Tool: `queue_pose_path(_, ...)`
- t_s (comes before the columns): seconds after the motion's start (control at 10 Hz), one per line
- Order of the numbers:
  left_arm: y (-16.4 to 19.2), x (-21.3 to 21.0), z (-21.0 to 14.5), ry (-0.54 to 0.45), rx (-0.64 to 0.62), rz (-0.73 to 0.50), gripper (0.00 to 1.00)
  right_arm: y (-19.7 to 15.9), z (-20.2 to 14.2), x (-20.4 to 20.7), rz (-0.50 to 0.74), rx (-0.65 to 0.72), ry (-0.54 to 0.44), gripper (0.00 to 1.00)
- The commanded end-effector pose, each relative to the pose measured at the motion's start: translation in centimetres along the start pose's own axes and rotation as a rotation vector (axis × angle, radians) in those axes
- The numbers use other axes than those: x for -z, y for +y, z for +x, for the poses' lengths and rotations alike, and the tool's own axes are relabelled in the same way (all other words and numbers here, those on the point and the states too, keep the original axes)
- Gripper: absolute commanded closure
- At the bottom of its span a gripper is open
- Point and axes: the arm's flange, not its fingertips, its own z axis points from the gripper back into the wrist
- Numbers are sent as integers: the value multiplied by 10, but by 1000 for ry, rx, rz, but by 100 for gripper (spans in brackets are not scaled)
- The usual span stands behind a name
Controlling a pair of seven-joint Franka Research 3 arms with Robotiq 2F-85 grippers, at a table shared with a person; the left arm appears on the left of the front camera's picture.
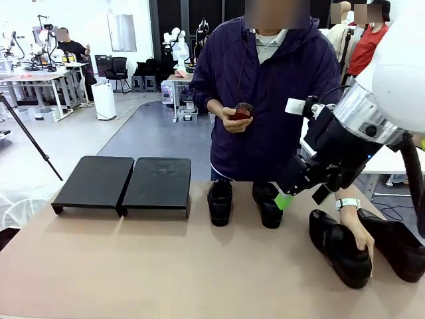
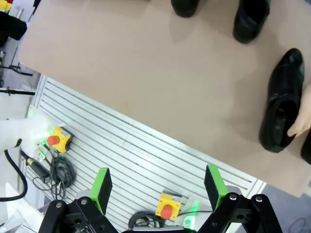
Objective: Organize the shoes by placing them on the stand.
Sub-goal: Pick up one Shoe and place it in the middle of the table.
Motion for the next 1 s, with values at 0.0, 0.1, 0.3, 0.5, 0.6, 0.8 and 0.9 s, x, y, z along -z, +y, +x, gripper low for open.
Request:
queue_pose_path(0.0,-1,0,0,1,8,-8,0,-6,-96,-84,23,53,103,0)
queue_pose_path(0.1,-1,0,0,1,8,-8,0,-6,-96,-84,23,53,103,0)
queue_pose_path(0.3,-1,0,0,1,8,-8,0,-12,-126,-114,82,101,139,0)
queue_pose_path(0.5,-1,0,0,1,8,-8,0,-24,-133,-122,95,155,77,0)
queue_pose_path(0.6,-1,0,0,1,8,-8,0,-26,-129,-119,112,142,56,0)
queue_pose_path(0.8,-1,0,0,1,8,-8,0,-22,-87,-89,77,68,-35,0)
queue_pose_path(0.9,-1,0,0,1,8,-8,0,-21,-63,-71,65,43,-44,0)
